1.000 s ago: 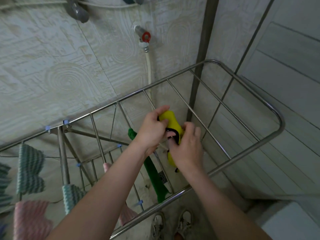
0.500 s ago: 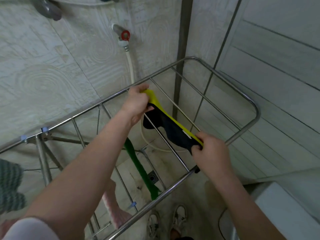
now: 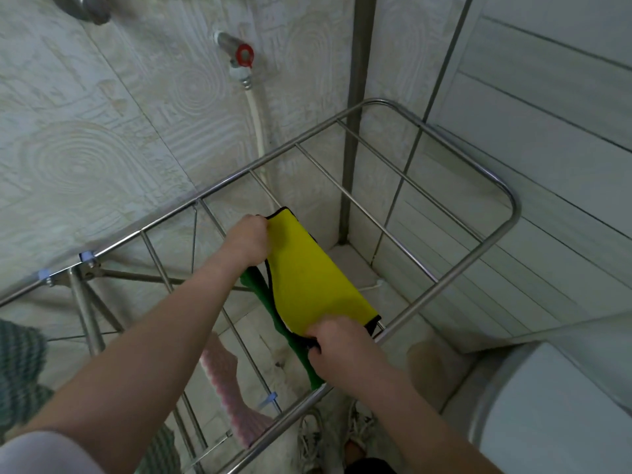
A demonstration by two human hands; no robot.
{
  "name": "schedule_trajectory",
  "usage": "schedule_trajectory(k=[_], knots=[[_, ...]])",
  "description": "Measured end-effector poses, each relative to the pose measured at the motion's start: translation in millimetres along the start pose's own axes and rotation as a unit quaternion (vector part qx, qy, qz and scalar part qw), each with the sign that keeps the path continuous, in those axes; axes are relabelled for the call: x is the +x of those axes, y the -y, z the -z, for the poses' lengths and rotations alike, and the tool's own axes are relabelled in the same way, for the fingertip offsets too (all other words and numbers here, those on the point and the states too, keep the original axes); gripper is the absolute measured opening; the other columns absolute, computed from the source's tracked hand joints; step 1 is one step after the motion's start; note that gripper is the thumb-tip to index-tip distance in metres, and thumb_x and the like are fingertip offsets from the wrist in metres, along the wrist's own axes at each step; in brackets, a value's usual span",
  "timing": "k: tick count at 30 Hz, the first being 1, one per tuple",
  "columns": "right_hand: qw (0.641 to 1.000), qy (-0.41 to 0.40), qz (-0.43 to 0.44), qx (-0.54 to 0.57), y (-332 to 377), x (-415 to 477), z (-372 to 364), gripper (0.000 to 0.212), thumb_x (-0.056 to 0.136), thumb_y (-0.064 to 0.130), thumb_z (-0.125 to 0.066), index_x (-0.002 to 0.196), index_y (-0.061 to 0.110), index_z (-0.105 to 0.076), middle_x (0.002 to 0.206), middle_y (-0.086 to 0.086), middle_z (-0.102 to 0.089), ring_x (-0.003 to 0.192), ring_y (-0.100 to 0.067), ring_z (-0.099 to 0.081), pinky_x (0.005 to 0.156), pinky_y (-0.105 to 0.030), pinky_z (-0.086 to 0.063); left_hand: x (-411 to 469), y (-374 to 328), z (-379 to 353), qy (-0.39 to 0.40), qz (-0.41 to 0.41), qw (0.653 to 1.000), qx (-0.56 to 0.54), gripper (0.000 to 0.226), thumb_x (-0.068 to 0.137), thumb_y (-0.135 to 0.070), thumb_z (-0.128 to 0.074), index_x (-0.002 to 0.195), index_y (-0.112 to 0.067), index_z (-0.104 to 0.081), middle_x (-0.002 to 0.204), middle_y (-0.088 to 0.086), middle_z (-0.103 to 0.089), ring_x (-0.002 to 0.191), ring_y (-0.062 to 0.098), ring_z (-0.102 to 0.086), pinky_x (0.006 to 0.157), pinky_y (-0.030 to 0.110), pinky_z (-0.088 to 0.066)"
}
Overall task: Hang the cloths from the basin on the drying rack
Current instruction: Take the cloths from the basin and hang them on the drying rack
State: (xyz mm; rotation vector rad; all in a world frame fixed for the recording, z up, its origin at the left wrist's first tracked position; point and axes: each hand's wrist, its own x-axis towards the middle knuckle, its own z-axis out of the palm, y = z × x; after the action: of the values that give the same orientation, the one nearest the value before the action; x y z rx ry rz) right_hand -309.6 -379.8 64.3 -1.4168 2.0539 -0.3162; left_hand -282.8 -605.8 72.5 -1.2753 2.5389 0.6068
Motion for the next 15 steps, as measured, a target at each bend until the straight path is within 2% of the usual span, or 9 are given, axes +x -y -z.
schedule_trajectory(k=[3,5,7,11,13,15], knots=[[0.999,0.027,-0.011,-0.041,1.6,6.1,-2.5,0.039,0.090,0.007,-0.050,0.055,0.014,-0.032,0.061,0.000,-0.033,0.051,-0.010,-0.028,0.044,-0.026,-0.016,5.8,-4.4,-8.8,0.025,-0.033,0.996,0.083,0.027,0.087,0.000,-0.047,0.113,0.002,-0.054,0.120,0.021,-0.046,0.100,0.035,-0.054,0.079,0.038,-0.044],[0.994,0.071,-0.025,-0.074,0.8,10.4,-4.4,0.040,0.089,0.002,-0.053,0.056,0.015,-0.033,0.060,0.001,-0.034,0.051,-0.010,-0.030,0.043,-0.025,-0.021,5.9,-9.7,-15.9,0.041,-0.043,0.991,0.123,0.019,0.086,-0.001,-0.050,0.105,0.001,-0.055,0.116,0.018,-0.045,0.090,0.031,-0.054,0.072,0.034,-0.042],[0.985,0.126,-0.043,-0.110,0.9,16.2,-6.3,0.039,0.088,-0.002,-0.054,0.058,0.015,-0.035,0.061,-0.001,-0.035,0.054,-0.012,-0.035,0.045,-0.024,-0.029,5.4,-13.4,-25.4,0.047,-0.055,0.985,0.158,0.015,0.086,-0.001,-0.051,0.100,0.000,-0.057,0.113,0.016,-0.047,0.084,0.027,-0.052,0.071,0.033,-0.043],[0.971,0.188,-0.077,-0.123,-0.9,28.9,-8.6,0.035,0.089,0.001,-0.056,0.062,0.012,-0.037,0.071,-0.006,-0.047,0.079,-0.022,-0.054,0.060,-0.029,-0.043,7.0,-16.6,-44.4,0.048,-0.060,0.973,0.217,0.022,0.086,0.000,-0.054,0.108,0.003,-0.059,0.118,0.019,-0.047,0.093,0.033,-0.058,0.077,0.037,-0.049],[0.964,0.212,-0.089,-0.130,-4.1,32.0,-11.7,0.033,0.089,0.004,-0.057,0.063,0.012,-0.040,0.068,-0.004,-0.043,0.077,-0.020,-0.051,0.065,-0.029,-0.044,8.4,-19.9,-50.0,0.051,-0.054,0.967,0.242,0.029,0.087,0.001,-0.054,0.116,0.006,-0.056,0.124,0.021,-0.045,0.100,0.035,-0.058,0.080,0.039,-0.049],[0.957,0.236,-0.095,-0.141,-7.1,33.6,-14.0,0.024,0.090,0.008,-0.056,0.069,0.010,-0.046,0.071,-0.002,-0.045,0.074,-0.018,-0.050,0.062,-0.029,-0.043,8.5,-23.9,-54.1,0.058,-0.045,0.959,0.272,0.035,0.089,0.000,-0.052,0.123,0.006,-0.050,0.126,0.021,-0.045,0.107,0.035,-0.056,0.084,0.040,-0.048]])
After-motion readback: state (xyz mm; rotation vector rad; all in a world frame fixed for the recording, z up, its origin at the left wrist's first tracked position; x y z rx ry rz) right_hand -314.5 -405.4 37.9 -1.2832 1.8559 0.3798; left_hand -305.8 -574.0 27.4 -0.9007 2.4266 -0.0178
